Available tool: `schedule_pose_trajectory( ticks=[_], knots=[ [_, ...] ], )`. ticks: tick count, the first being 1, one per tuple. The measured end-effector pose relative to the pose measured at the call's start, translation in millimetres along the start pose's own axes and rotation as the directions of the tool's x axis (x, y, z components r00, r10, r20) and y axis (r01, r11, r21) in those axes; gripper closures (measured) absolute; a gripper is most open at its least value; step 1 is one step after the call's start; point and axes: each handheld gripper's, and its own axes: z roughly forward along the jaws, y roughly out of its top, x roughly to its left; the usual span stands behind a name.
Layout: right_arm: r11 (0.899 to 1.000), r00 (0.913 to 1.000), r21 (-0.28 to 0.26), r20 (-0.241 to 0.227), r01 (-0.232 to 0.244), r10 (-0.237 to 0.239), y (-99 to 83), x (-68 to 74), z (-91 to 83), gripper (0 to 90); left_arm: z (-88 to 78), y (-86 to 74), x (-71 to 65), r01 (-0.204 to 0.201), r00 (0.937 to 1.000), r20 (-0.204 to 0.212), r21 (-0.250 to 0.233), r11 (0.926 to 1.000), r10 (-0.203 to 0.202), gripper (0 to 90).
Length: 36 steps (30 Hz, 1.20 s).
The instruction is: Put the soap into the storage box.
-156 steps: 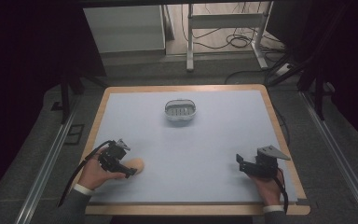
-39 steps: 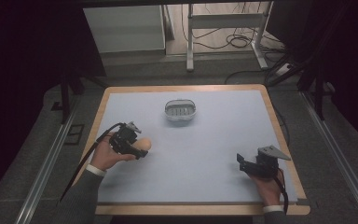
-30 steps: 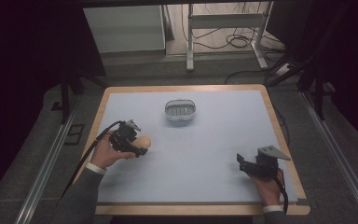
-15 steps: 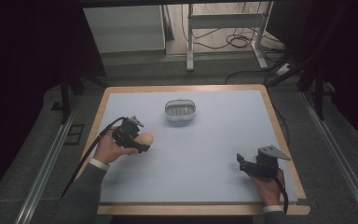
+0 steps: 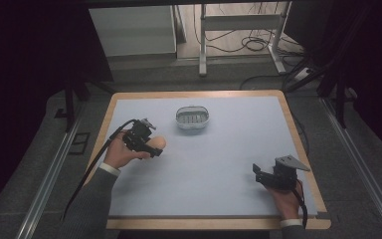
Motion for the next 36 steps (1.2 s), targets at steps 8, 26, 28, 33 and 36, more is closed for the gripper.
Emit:
schedule_pose_trajectory(
  ticks=[8, 26, 28, 33, 36],
  knots=[
    [1.000, 1.0000, 0.002, -0.002, -0.001, 0.001, 0.1, -0.1, 0.2, 10.8, 4.2, 11.8, 0.9, -0.005, 1.0000, -0.002, 0.010, 0.9999, 0.005, 32.0],
    [1.000, 1.0000, 0.004, -0.005, -0.003, 0.003, 0.2, -0.4, 0.7, 10.8, 4.2, 31.8, 2.6, -0.013, 0.9998, -0.013, 0.012, 0.9998, 0.014, 32.0],
    [1.000, 1.0000, 0.006, -0.004, -0.003, 0.003, 0.3, -0.1, 0.8, 10.8, 3.8, 35.0, 2.3, -0.014, 0.9998, -0.013, 0.008, 0.9999, 0.014, 32.0],
    [1.000, 1.0000, 0.006, -0.005, -0.006, 0.006, 0.3, -0.4, 0.8, 10.8, 3.1, 39.5, 2.1, -0.026, 0.9995, -0.016, 0.009, 0.9996, 0.026, 32.0],
    [1.000, 1.0000, 0.006, -0.005, -0.006, 0.006, 0.3, -0.5, 0.8, 10.8, 2.8, 41.2, 1.6, -0.026, 0.9995, -0.017, 0.008, 0.9996, 0.026, 32.0]
  ],
)
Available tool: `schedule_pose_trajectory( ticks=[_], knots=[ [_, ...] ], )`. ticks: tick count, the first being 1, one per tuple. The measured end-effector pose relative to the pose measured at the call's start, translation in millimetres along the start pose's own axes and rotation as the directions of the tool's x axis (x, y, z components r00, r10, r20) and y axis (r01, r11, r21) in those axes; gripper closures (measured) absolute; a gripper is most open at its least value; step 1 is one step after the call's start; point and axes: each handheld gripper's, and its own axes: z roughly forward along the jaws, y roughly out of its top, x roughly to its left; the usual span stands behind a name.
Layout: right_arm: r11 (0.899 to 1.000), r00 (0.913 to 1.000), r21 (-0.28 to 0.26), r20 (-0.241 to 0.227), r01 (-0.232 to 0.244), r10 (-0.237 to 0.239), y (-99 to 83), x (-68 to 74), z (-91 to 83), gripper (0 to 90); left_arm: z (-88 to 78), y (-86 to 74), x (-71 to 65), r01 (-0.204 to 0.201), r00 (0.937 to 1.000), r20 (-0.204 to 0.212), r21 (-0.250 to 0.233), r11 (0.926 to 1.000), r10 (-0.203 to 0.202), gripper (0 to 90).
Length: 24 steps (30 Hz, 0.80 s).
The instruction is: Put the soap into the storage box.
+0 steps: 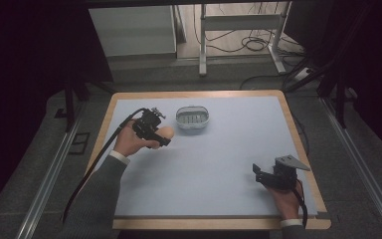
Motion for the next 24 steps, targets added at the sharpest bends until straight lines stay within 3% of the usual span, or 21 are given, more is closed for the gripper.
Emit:
schedule_pose_trajectory(
  ticks=[17, 24],
  knots=[
    [1.000, 1.0000, 0.001, -0.002, 0.000, 0.000, 0.0, -0.3, 0.1, 10.8, -1.3, 16.2, -2.8, -0.020, 0.9998, -0.010, -0.003, 0.9998, 0.020, 32.0],
    [1.000, 1.0000, 0.001, -0.002, -0.001, 0.001, 0.1, -0.2, 0.2, 10.8, 0.2, 18.5, -0.6, -0.010, 0.9999, -0.010, -0.004, 0.9999, 0.010, 32.0]
  ],
)
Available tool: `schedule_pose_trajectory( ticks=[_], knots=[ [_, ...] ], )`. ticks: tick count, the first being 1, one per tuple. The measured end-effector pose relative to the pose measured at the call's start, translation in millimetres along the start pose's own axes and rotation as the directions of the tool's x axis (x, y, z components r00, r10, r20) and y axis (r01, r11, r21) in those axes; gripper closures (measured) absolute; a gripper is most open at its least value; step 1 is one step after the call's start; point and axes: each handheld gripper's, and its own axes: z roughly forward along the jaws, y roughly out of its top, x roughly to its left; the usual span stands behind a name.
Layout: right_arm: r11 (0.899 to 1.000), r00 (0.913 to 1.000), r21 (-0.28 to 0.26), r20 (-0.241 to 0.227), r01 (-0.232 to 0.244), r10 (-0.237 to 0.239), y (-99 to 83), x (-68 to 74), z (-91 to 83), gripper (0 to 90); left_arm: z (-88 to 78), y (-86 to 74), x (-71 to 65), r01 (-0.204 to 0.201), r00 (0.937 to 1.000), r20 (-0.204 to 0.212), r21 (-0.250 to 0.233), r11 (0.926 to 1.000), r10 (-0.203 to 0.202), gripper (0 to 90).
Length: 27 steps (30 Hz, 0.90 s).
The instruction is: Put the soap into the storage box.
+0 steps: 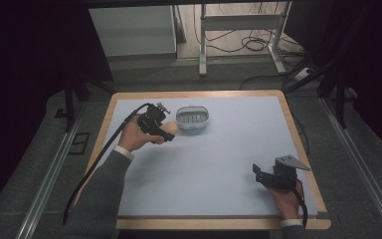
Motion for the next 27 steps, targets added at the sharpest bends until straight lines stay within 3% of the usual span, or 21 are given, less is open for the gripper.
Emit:
schedule_pose_trajectory(
  ticks=[27],
  knots=[
    [1.000, 1.0000, -0.002, -0.003, -0.002, 0.002, -0.1, -0.5, -0.2, 11.0, 15.0, 29.5, 12.5, -0.005, 1.0000, 0.001, 0.017, 0.9998, 0.005, 32.0]
  ],
)
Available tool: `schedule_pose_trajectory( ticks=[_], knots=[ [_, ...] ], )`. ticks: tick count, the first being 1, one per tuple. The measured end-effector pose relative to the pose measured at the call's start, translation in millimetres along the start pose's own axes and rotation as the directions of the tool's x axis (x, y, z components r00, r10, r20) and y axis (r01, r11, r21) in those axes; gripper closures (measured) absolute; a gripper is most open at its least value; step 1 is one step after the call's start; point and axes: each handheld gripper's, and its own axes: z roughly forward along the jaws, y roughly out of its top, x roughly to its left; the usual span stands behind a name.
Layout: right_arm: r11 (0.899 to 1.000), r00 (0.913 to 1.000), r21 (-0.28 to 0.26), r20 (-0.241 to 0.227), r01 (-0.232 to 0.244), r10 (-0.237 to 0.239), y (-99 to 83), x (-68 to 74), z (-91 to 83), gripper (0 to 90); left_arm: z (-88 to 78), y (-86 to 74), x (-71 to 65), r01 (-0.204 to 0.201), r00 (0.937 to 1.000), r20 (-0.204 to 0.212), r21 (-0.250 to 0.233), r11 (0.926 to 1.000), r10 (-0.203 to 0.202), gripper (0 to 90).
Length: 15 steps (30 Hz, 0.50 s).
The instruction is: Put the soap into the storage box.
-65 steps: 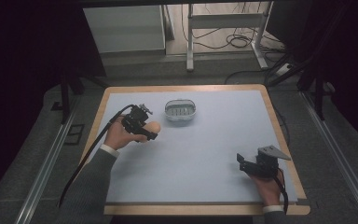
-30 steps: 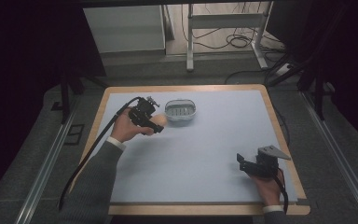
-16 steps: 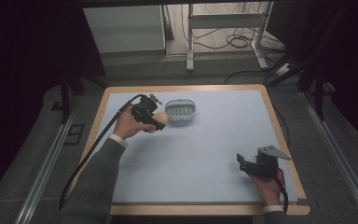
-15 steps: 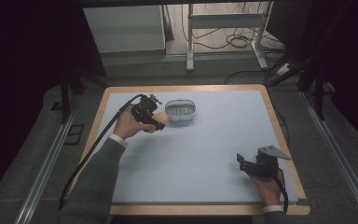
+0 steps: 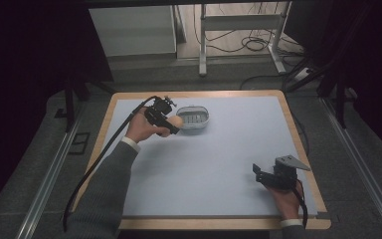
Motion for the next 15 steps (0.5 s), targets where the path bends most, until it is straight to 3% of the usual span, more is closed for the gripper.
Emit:
schedule_pose_trajectory(
  ticks=[15],
  knots=[
    [1.000, 1.0000, 0.001, -0.002, -0.001, 0.001, 0.0, -0.3, -0.1, 11.0, 8.2, 16.5, 3.8, -0.008, 1.0000, -0.002, 0.007, 0.9999, 0.008, 32.0]
  ],
)
